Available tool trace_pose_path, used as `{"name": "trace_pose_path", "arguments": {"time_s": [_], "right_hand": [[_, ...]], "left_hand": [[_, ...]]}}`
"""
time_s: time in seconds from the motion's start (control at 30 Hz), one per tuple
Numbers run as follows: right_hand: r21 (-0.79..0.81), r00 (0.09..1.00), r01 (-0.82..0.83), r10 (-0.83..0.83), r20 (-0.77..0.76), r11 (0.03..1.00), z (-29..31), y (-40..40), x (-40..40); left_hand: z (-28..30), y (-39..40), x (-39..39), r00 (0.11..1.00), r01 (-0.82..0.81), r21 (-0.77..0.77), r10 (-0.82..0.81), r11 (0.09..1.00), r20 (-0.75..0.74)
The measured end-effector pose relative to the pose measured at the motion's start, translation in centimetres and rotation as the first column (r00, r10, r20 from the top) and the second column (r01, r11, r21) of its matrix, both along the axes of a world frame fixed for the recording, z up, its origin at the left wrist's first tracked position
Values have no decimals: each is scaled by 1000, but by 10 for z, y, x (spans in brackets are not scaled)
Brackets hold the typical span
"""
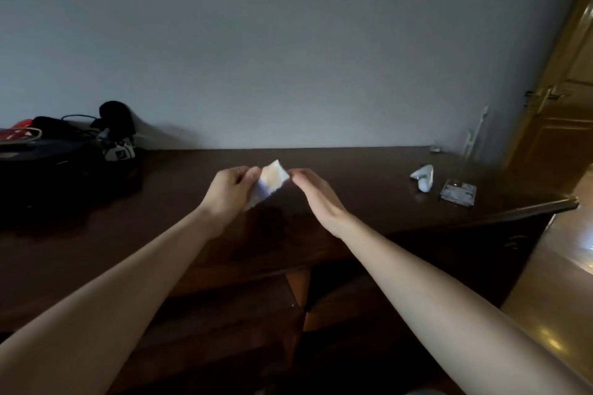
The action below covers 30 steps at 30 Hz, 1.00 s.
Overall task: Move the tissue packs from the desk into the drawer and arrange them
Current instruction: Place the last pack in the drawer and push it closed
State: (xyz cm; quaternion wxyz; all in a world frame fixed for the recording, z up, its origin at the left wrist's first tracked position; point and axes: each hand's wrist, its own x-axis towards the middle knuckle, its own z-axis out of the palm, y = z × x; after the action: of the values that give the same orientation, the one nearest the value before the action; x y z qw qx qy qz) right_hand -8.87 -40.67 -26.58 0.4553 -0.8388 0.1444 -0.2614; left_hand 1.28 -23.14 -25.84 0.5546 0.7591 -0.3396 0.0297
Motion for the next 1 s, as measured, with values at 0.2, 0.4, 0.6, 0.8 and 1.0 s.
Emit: {"name": "trace_pose_path", "arguments": {"time_s": [0.2,0.4,0.6,0.8,1.0], "right_hand": [[-51,988,23,-15,155,998,-10,54,-73],[184,981,-95,61,183,978,-67,104,-122],[334,979,-76,134,-153,939,-161,135,-145],[205,926,-193,247,-285,959,-246,158,-167],[-136,872,-353,273,-406,926,-327,170,-184]], "left_hand": [[20,47,-69,836,203,-452,-394,869,-381],[-1,89,-111,811,78,-456,-322,887,-488],[-101,138,-148,829,-264,-235,96,935,-551],[-235,195,-193,652,-364,-70,200,929,-732],[-334,235,-194,-102,-217,2,-20,976,-995]]}}
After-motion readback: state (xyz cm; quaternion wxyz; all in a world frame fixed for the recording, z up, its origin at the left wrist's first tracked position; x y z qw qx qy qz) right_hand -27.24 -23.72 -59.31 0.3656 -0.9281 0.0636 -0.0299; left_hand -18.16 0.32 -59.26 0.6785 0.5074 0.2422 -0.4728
